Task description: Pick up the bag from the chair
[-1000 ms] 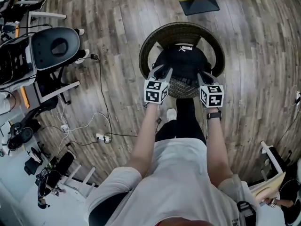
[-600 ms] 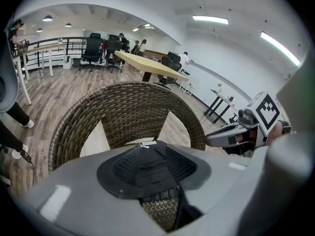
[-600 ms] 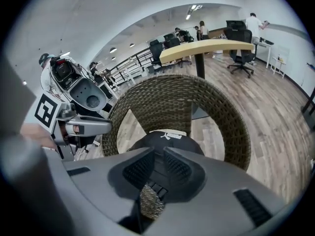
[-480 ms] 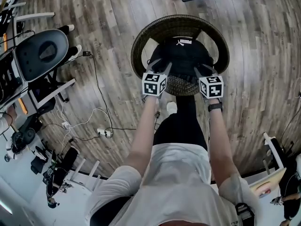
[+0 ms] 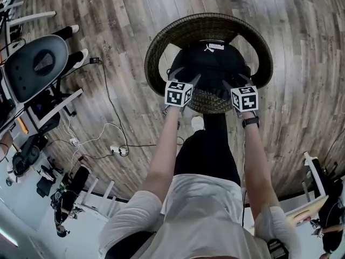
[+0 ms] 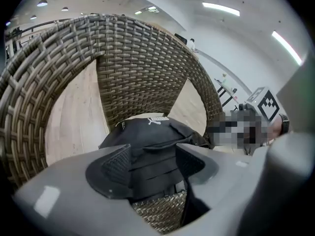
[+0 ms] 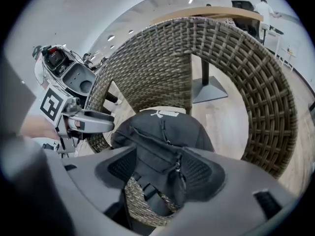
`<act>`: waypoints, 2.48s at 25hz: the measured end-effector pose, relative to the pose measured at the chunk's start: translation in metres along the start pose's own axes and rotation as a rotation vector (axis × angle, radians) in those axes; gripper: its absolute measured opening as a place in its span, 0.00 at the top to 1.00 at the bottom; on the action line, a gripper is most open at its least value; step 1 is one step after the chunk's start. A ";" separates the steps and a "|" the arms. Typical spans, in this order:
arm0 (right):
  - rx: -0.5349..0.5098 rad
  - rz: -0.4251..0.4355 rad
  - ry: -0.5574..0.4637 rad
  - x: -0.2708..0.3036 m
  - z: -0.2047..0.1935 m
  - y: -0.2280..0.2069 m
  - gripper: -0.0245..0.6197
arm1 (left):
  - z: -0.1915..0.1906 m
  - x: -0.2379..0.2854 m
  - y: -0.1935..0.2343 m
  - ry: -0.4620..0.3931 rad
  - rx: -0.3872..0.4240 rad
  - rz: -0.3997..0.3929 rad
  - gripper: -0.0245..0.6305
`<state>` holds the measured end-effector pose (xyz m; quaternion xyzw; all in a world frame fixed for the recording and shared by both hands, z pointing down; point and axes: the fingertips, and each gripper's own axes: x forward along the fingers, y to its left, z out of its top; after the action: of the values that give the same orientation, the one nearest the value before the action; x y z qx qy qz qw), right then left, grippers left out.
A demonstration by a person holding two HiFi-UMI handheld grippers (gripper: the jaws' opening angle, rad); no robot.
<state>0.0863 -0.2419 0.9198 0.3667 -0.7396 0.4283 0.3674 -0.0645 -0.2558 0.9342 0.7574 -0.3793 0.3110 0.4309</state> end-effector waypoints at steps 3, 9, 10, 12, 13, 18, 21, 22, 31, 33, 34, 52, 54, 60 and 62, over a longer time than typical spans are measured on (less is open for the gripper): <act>0.007 -0.040 0.006 0.015 -0.004 -0.018 0.53 | -0.011 0.017 0.011 0.040 -0.027 -0.022 0.40; 0.034 -0.122 -0.001 0.036 -0.015 -0.051 0.43 | -0.024 0.039 0.032 0.099 -0.047 -0.009 0.20; 0.039 -0.125 0.001 0.040 -0.017 -0.054 0.41 | -0.025 0.043 0.036 0.105 -0.050 -0.005 0.19; 0.054 -0.129 0.017 0.048 -0.021 -0.061 0.37 | -0.028 0.050 0.040 0.117 -0.051 -0.002 0.17; 0.064 -0.133 0.026 0.052 -0.024 -0.064 0.36 | -0.029 0.054 0.042 0.120 -0.049 0.002 0.17; 0.102 -0.134 0.076 0.071 -0.040 -0.071 0.33 | -0.038 0.074 0.051 0.097 -0.032 0.071 0.12; 0.134 -0.125 0.084 0.082 -0.045 -0.074 0.32 | -0.041 0.085 0.058 0.077 -0.036 0.111 0.11; 0.138 -0.124 0.083 0.084 -0.046 -0.075 0.33 | -0.042 0.088 0.060 0.079 -0.036 0.116 0.11; 0.155 -0.063 0.066 0.093 -0.051 -0.074 0.33 | -0.052 0.102 0.069 0.124 0.005 0.155 0.15; 0.159 -0.037 0.067 0.093 -0.050 -0.072 0.35 | -0.050 0.103 0.069 0.143 0.010 0.142 0.22; 0.154 -0.025 0.065 0.093 -0.049 -0.069 0.38 | -0.051 0.102 0.068 0.151 0.014 0.129 0.26; 0.090 -0.017 -0.047 0.062 -0.028 -0.032 0.88 | -0.053 0.067 0.015 0.150 0.127 0.016 0.78; 0.092 -0.021 -0.057 0.056 -0.025 -0.030 0.88 | -0.050 0.060 0.012 0.123 0.097 0.023 0.78; 0.082 -0.036 -0.085 0.036 -0.009 -0.026 0.89 | -0.035 0.040 0.000 0.078 0.058 0.040 0.78; 0.082 -0.040 -0.098 0.027 0.000 -0.023 0.89 | -0.026 0.032 -0.003 0.067 0.061 0.042 0.78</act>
<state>0.0938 -0.2560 0.9512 0.4167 -0.7310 0.4324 0.3240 -0.0491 -0.2416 0.9698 0.7512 -0.3709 0.3563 0.4136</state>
